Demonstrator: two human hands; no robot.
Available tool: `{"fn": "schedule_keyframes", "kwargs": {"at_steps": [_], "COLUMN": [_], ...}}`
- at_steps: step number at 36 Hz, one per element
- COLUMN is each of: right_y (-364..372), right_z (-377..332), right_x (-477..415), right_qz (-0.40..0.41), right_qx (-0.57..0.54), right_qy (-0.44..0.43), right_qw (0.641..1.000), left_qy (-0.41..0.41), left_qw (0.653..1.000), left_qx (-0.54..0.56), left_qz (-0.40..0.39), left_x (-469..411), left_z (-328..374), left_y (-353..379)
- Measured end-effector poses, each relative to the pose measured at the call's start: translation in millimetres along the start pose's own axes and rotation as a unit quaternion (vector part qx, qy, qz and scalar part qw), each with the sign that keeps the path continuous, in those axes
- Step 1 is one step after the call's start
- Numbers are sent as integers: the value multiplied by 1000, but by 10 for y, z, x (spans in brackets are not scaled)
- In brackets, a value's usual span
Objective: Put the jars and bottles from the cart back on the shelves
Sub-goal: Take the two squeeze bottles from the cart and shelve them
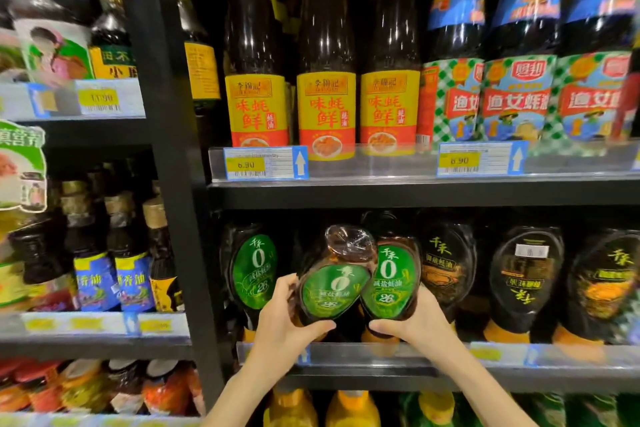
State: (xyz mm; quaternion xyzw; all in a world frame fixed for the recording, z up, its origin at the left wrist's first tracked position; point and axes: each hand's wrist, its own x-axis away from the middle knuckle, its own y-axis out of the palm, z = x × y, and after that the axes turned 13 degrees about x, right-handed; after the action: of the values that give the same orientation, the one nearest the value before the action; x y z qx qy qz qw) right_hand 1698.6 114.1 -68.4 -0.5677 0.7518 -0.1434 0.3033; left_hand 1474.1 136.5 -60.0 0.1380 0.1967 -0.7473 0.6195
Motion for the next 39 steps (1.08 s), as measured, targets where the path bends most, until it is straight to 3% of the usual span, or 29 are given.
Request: {"fn": "schedule_keyframes", "kwargs": {"at_steps": [17,39], "right_y": [-74,-133], "right_z": [-17,-52], "right_x": [-96,-121], "right_qz": [-73,-122], "right_qx": [27,20], "right_qy": [25,15], "right_qw": [997,992], "left_qy": [-50,-144], "left_qw": [995,988], "left_qx": [-82,-30], "left_qz": [-41,-37], "left_x": [-97,-246], "left_z": [-272,-413], "left_y": [-30,-149]}}
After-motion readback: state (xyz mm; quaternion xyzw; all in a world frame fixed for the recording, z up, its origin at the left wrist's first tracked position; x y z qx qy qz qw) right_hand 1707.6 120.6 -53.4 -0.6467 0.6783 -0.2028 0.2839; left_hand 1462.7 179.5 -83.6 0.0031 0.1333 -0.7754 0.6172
